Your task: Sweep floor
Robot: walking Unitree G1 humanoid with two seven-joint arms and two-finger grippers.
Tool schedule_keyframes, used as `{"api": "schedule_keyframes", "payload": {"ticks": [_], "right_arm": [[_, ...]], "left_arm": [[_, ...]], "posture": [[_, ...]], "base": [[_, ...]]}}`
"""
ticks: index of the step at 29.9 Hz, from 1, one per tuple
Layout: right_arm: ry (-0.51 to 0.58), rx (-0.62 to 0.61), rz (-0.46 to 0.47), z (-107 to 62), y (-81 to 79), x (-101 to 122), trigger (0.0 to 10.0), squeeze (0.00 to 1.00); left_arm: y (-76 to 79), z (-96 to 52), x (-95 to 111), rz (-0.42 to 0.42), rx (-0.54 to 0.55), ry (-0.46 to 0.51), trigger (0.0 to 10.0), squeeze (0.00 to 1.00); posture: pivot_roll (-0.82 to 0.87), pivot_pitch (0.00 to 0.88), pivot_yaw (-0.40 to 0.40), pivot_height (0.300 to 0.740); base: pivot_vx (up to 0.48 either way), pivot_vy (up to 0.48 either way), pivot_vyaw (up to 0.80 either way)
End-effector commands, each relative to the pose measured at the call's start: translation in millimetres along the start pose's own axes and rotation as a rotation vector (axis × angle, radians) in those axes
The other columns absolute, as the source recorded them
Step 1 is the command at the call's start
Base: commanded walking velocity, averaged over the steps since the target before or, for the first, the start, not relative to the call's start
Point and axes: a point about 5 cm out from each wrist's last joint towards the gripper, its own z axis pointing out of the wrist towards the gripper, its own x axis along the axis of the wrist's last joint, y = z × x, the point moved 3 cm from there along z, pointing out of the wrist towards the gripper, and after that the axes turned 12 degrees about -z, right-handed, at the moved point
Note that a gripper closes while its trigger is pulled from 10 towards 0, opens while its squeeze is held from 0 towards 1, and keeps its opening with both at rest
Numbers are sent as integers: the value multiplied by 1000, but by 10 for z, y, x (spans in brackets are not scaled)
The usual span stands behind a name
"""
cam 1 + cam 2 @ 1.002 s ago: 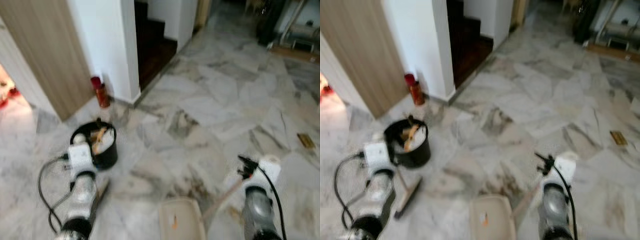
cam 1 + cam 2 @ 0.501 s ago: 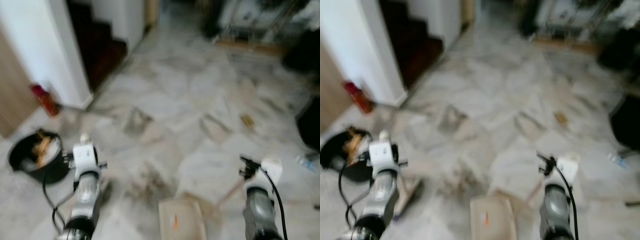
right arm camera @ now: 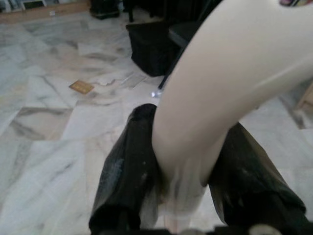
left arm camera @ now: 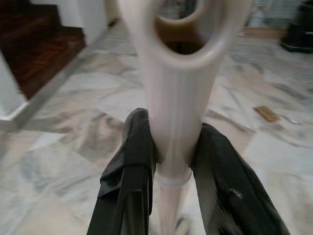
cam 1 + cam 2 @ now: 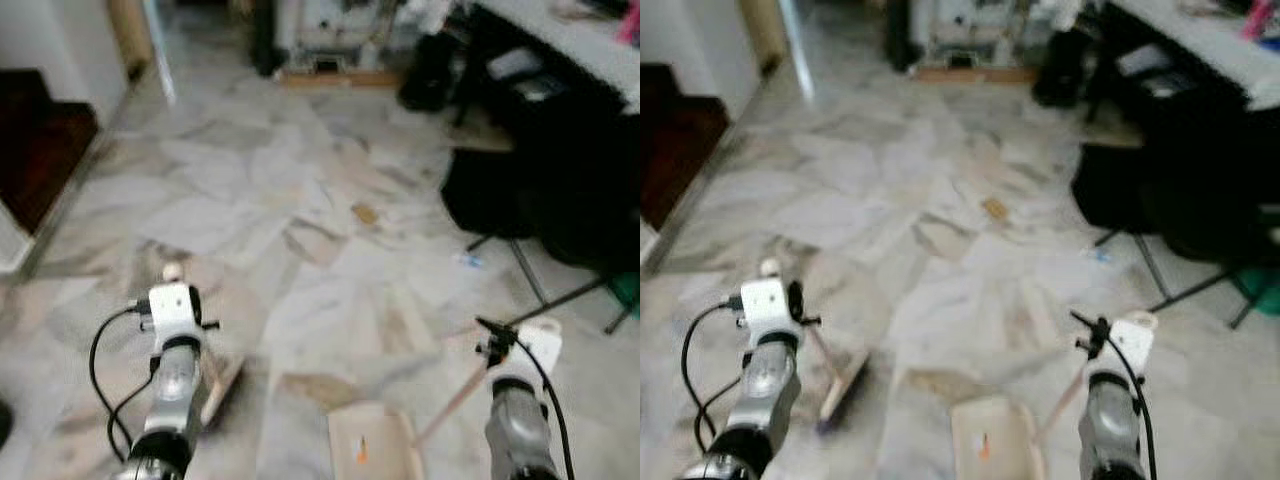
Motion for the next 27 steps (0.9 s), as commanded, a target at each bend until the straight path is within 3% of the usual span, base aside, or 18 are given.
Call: {"api": "schedule_keyframes", "payload": {"ticks": [1, 11, 14, 18, 27], "right_arm": [[31, -3, 7, 22, 1, 67, 10000, 0], [35, 17, 1, 1, -40, 54, 10000, 0], [56, 39, -47, -11, -81, 71, 10000, 0], [59, 43, -36, -13, -94, 76, 10000, 0], [51, 27, -9, 6, -84, 90, 10000, 0]], "left_arm": [[19, 21, 50, 0, -12, 24, 10000, 0], [12, 23, 54, 2, -10, 25, 10000, 0], [-20, 32, 63, 10, -3, 26, 10000, 0], [-29, 44, 79, 11, 3, 30, 10000, 0], [2, 99, 146, 4, 9, 45, 10000, 0]], "posture": [[-26, 0, -26, 740], [-22, 0, -22, 740], [-25, 0, -19, 740], [-24, 0, -20, 740], [-27, 6, -22, 740]], "base": [[0, 0, 0], [313, 0, 0], [351, 0, 0], [358, 0, 731], [363, 0, 0]]}}
